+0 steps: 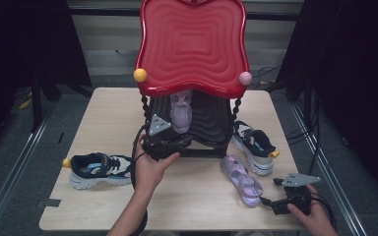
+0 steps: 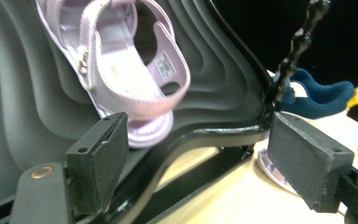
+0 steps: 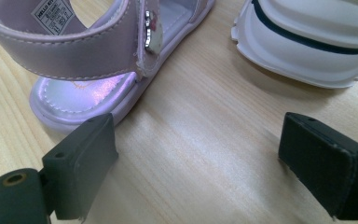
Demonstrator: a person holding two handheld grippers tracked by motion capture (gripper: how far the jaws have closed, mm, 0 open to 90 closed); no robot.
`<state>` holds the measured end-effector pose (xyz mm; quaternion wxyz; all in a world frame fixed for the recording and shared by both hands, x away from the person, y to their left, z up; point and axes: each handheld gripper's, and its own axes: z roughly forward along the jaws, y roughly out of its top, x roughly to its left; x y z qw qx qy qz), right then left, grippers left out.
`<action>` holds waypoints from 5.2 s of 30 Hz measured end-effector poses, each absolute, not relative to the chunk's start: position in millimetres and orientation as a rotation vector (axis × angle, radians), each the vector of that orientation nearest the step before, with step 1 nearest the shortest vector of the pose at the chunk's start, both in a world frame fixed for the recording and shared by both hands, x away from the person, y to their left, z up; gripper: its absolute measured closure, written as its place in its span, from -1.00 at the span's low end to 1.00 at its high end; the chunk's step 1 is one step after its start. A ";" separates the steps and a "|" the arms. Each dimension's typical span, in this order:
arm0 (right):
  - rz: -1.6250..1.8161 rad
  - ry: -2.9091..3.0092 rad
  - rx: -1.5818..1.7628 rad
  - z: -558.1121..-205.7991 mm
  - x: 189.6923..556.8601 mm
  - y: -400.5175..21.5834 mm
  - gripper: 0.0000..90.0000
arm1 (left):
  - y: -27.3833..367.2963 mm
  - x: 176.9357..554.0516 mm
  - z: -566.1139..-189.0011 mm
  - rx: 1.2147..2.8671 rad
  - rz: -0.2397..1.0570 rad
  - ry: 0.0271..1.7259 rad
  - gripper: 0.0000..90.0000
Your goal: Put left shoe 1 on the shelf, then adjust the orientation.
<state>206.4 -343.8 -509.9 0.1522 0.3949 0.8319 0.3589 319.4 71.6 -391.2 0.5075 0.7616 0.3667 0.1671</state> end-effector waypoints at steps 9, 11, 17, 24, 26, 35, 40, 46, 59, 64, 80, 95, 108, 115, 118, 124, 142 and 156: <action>1.030 2.387 1.134 -509.9 206.4 -343.8 -0.77 | 78.4 311.0 -407.2 1.868 0.351 0.870 -0.56; 1.030 2.387 1.132 -509.9 206.5 -343.9 -0.77 | 78.7 309.8 -409.4 1.872 0.348 0.868 -0.56; 1.030 2.387 1.133 -509.9 206.4 -343.8 -0.77 | 80.0 304.2 -422.7 1.913 0.312 0.845 -0.58; 1.030 2.387 1.134 -509.9 206.4 -343.7 -0.77 | 77.8 295.1 -439.7 1.969 0.284 0.813 -0.58; 1.030 2.387 1.135 -509.9 206.4 -343.7 -0.77 | 77.9 294.2 -441.8 1.974 0.282 0.809 -0.59; 1.028 2.386 1.135 -509.9 206.4 -343.7 -0.78 | 71.8 288.4 -461.7 2.045 0.239 0.759 -0.59; 1.029 2.386 1.135 -509.9 206.4 -343.7 -0.78 | 67.6 285.1 -473.2 2.093 0.213 0.718 -0.59; 1.030 2.387 1.133 -509.9 206.6 -343.8 -0.77 | 68.3 284.0 -488.0 2.129 0.182 0.704 -0.59; 1.021 2.382 1.152 -507.2 207.1 -346.8 -0.68 | 69.6 282.5 -507.5 2.216 0.182 0.657 -0.61; 1.052 2.364 1.170 -500.4 205.8 -348.9 -0.67 | 67.0 279.9 -508.0 2.241 0.201 0.625 -0.62; 1.094 2.328 1.177 -475.2 205.1 -346.7 -0.57 | 64.7 278.5 -508.5 2.257 0.219 0.607 -0.67; 1.189 2.273 1.192 -457.9 203.9 -336.8 -0.32 | 64.7 278.6 -508.5 2.258 0.219 0.607 -0.67; 1.264 2.203 1.197 -463.8 214.2 -316.9 0.02 | 64.7 278.6 -508.5 2.258 0.219 0.607 -0.67; 1.269 2.198 1.174 -472.6 219.4 -302.4 0.19 | 64.7 278.6 -508.5 2.258 0.219 0.607 -0.67; 1.273 2.194 1.172 -474.8 218.9 -301.6 0.20 | 64.8 278.6 -508.5 2.258 0.219 0.607 -0.67; 1.277 2.191 1.167 -477.9 216.7 -303.9 0.22 | 64.8 278.6 -508.5 2.258 0.219 0.607 -0.67; 1.216 2.173 1.198 -491.6 224.3 -297.8 0.69 | 64.3 278.2 -508.8 2.248 0.217 0.615 -0.67; 1.213 2.140 1.097 -480.9 219.7 -297.7 0.87 | 64.3 278.3 -508.8 2.249 0.218 0.615 -0.67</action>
